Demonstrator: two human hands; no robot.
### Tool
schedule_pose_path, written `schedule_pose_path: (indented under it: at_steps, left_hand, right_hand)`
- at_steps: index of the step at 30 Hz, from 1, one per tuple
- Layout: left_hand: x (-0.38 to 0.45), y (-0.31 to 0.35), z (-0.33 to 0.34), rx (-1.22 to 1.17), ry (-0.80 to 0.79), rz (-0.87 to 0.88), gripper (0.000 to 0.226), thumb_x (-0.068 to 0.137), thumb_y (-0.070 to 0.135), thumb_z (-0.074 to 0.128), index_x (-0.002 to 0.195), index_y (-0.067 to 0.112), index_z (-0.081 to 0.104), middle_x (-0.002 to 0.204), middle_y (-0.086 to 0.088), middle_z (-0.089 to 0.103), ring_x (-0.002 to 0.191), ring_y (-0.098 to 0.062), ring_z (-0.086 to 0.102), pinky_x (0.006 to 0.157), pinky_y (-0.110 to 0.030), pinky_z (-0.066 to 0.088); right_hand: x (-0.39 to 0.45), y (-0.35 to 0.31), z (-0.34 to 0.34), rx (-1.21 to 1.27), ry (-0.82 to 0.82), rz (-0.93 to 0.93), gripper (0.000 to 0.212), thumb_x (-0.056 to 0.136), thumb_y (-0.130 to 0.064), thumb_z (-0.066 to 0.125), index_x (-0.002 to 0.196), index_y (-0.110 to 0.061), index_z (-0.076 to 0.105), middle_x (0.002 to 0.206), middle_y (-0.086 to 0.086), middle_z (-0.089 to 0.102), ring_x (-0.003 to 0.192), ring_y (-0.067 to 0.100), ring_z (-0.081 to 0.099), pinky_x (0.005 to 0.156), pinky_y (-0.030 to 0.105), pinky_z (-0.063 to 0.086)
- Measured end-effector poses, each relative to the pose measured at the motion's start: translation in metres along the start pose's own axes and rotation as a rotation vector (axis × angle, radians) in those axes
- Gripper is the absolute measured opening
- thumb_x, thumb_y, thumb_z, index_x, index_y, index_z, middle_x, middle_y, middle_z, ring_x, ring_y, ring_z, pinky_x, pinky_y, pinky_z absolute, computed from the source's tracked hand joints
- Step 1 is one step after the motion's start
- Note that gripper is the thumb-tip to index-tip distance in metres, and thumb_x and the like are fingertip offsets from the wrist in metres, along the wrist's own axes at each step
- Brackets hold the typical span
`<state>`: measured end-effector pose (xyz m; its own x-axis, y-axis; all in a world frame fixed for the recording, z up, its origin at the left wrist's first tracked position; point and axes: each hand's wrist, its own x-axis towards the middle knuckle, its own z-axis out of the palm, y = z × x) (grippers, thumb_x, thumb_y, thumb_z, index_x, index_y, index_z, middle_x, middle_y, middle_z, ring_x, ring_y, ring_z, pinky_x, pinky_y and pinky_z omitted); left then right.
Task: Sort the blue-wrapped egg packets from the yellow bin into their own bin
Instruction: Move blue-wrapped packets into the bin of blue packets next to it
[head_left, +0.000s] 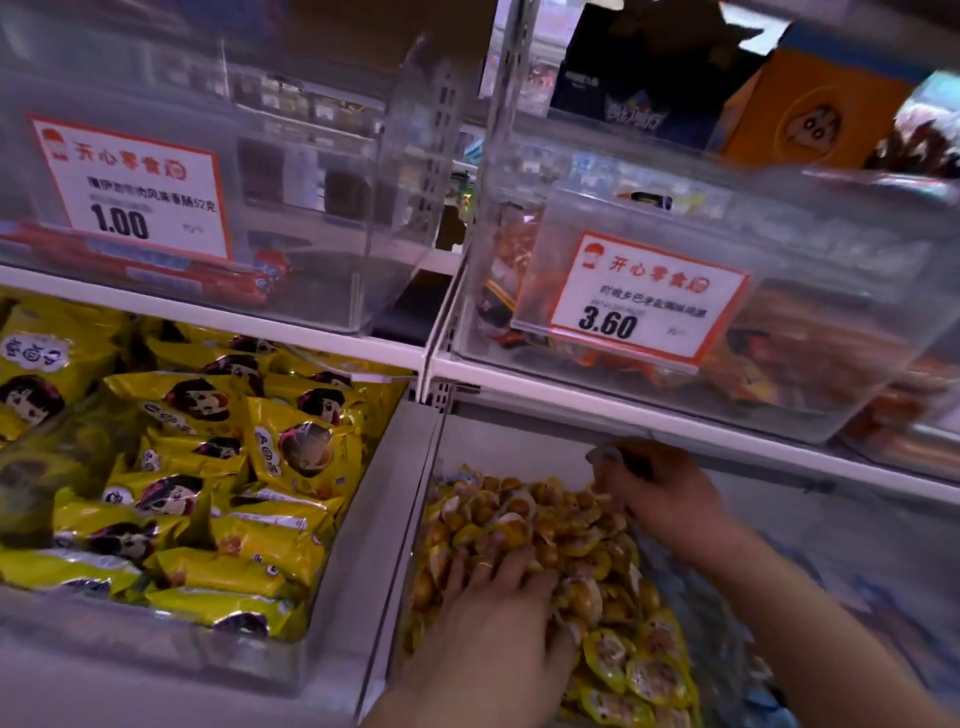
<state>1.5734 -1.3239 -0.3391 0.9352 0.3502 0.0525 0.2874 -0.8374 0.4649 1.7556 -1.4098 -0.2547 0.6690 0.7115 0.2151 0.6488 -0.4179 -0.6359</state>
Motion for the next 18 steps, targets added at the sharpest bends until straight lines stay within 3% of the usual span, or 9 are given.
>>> schedule_pose_path:
  at_steps: [3,5,7,9,12,16,18]
  left_hand:
    - [0.001,0.002,-0.002,0.031,0.024,-0.008,0.064,0.087,0.064,0.028,0.145,0.039,0.036,0.156,0.016,0.025,0.15,-0.013,0.011,0.122,-0.044,0.006]
    - [0.002,0.004,-0.005,0.061,0.077,0.0,0.059,0.087,0.064,0.028,0.139,0.04,0.043,0.148,0.017,0.036,0.143,-0.013,0.026,0.119,-0.039,0.016]
    - [0.001,0.007,-0.009,0.053,0.142,0.019,0.058,0.085,0.063,0.026,0.131,0.04,0.052,0.139,0.018,0.047,0.133,-0.011,0.041,0.115,-0.036,0.027]
    - [0.001,0.012,-0.011,-0.006,0.2,0.045,0.058,0.083,0.062,0.025,0.123,0.039,0.061,0.132,0.02,0.053,0.127,-0.008,0.048,0.112,-0.036,0.034]
    - [0.0,0.02,-0.01,-0.095,0.274,0.089,0.044,0.088,0.054,0.034,0.114,0.037,0.067,0.124,0.025,0.056,0.122,-0.005,0.052,0.106,-0.036,0.04]
    - [-0.006,0.026,-0.025,-0.147,0.447,0.139,0.033,0.09,0.042,0.044,0.108,0.034,0.07,0.12,0.023,0.057,0.113,-0.006,0.056,0.097,-0.034,0.045]
    - [-0.012,0.021,-0.039,-0.123,0.535,0.128,0.031,0.091,0.039,0.045,0.108,0.033,0.07,0.12,0.022,0.057,0.112,-0.007,0.056,0.096,-0.035,0.046]
  right_hand:
    - [-0.049,0.015,-0.021,0.396,0.176,0.196,0.028,0.083,-0.047,0.06,0.097,-0.028,0.076,0.068,-0.003,0.067,0.06,0.013,0.059,0.056,0.03,0.044]
    - [-0.073,0.031,-0.039,0.527,0.305,0.337,0.023,0.087,-0.032,0.056,0.095,-0.028,0.077,0.072,0.004,0.067,0.057,0.015,0.056,0.049,0.025,0.042]
    - [-0.088,0.046,-0.056,0.45,0.372,0.353,0.024,0.09,-0.017,0.057,0.083,-0.029,0.077,0.073,0.004,0.067,0.055,0.014,0.056,0.051,0.02,0.046]
    - [-0.096,0.064,-0.068,0.452,0.453,0.423,0.032,0.091,-0.013,0.058,0.07,-0.028,0.078,0.074,0.005,0.072,0.065,0.018,0.063,0.061,0.028,0.05]
    - [-0.106,0.094,-0.069,0.396,0.437,0.512,0.029,0.097,-0.021,0.054,0.085,-0.015,0.08,0.09,0.008,0.077,0.082,0.018,0.069,0.07,0.033,0.05]
    - [-0.113,0.115,-0.069,0.14,0.575,0.389,0.032,0.099,-0.029,0.051,0.088,-0.012,0.076,0.072,0.006,0.071,0.072,0.022,0.067,0.063,0.042,0.054]
    - [-0.111,0.104,-0.073,0.152,0.656,0.277,0.027,0.093,-0.03,0.051,0.083,-0.022,0.075,0.071,-0.006,0.071,0.073,0.012,0.068,0.061,0.032,0.055]
